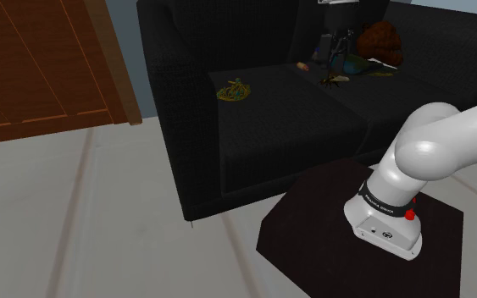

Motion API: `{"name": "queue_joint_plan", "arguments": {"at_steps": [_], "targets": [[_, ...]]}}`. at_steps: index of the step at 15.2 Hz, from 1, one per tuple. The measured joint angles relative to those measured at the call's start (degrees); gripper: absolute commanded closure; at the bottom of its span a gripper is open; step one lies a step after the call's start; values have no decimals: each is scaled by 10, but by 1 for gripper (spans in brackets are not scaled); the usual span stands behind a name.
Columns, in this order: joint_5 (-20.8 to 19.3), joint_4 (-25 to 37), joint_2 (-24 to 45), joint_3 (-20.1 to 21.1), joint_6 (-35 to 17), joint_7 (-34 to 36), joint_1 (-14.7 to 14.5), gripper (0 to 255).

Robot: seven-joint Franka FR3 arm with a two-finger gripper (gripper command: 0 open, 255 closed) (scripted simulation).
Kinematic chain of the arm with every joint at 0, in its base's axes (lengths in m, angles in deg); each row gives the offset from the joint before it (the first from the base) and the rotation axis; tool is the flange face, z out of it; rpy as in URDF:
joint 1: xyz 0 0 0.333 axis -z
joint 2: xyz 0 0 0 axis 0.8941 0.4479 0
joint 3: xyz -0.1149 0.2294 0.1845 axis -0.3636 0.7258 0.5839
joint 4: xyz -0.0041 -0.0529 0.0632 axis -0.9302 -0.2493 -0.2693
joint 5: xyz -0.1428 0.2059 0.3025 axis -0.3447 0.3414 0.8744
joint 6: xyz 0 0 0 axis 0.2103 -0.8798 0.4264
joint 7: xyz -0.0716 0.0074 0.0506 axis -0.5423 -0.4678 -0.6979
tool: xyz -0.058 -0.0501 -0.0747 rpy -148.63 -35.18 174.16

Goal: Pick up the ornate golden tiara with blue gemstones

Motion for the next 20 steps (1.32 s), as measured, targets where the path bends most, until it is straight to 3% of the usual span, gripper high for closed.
{"name": "queue_joint_plan", "arguments": {"at_steps": [2,9,20], "targets": [[-2,2,8,-1,-6,-2,0,0],[-13,44,143,-14,-111,-20,-1,0],[-18,179,373,-37,-228,-54,2,0]]}}
